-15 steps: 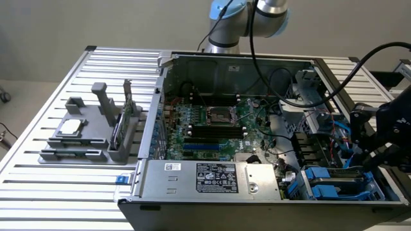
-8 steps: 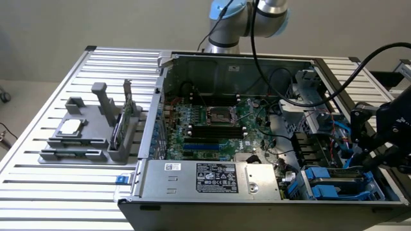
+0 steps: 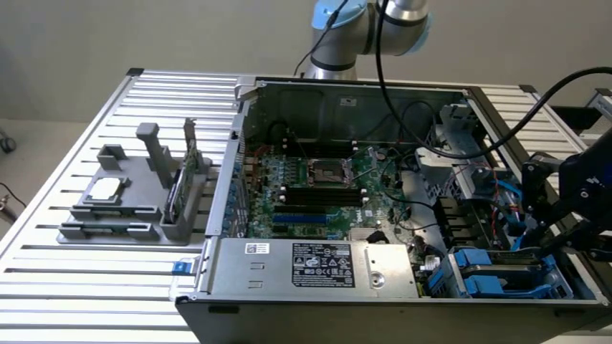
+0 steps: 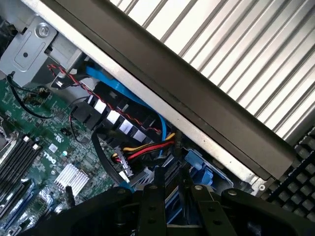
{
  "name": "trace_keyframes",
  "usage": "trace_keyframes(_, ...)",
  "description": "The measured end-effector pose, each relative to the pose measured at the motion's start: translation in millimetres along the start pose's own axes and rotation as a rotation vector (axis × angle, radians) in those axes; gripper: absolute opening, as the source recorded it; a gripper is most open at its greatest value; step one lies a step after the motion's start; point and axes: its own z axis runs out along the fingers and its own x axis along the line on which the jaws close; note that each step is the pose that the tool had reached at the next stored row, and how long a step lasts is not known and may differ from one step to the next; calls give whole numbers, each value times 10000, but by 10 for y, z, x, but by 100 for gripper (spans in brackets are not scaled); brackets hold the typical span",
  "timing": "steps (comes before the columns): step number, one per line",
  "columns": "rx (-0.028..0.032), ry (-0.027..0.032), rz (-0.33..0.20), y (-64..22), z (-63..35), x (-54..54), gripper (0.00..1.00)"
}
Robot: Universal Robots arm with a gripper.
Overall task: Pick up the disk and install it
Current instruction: 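Insert the first disk wire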
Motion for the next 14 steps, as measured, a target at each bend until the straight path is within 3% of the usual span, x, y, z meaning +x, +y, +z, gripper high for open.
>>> trace_keyframes(6, -52, 63, 72, 53, 11, -41, 26)
trace_keyframes(11, -125, 205, 143, 63, 24, -50, 26)
trace_keyframes(14, -134, 222, 197, 74, 25, -59, 26)
